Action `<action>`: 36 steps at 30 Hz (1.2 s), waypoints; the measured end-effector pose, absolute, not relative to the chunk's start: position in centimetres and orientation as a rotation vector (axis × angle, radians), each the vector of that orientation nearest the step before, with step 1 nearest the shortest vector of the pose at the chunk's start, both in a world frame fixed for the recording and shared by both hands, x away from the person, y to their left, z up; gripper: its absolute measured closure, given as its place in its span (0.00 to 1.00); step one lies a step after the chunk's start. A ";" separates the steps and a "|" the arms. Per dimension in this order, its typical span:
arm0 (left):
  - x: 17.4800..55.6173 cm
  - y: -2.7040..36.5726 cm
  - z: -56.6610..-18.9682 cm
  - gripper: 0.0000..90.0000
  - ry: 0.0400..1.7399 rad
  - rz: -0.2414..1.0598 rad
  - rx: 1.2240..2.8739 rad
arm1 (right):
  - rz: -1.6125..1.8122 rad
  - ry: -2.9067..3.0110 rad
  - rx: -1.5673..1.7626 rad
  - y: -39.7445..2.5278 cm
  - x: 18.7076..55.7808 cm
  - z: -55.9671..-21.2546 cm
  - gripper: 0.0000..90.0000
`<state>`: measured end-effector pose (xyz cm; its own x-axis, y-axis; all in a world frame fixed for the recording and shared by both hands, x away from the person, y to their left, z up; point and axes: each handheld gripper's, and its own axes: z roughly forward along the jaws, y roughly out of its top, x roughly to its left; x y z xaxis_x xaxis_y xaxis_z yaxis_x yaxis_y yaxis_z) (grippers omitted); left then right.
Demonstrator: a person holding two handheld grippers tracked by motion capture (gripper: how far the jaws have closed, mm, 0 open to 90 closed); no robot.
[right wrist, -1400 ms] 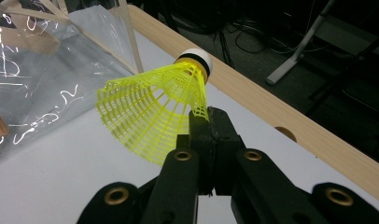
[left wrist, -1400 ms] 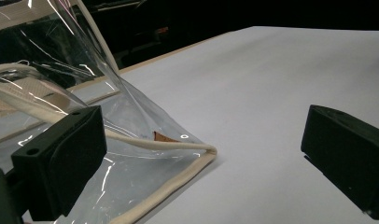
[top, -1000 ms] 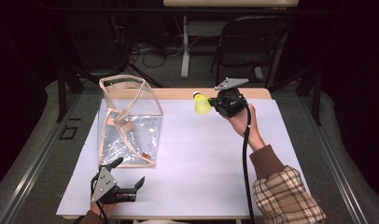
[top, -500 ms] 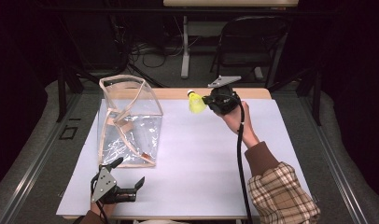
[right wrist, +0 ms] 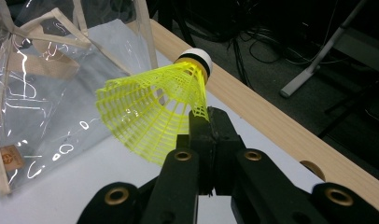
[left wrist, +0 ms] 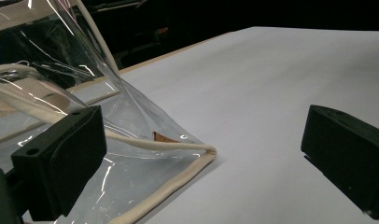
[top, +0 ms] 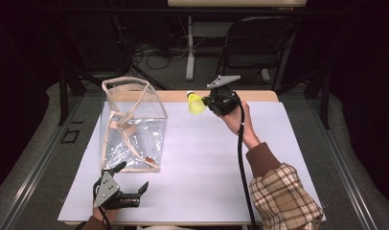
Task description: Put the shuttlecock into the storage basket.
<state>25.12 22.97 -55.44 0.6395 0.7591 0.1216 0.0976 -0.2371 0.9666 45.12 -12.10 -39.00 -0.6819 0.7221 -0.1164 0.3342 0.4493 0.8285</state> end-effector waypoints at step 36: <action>25.1 23.0 -55.4 0.00 0.697 0.726 1.721 | 1.172 2.257 0.865 -9.3 46.7 -38.2 1.00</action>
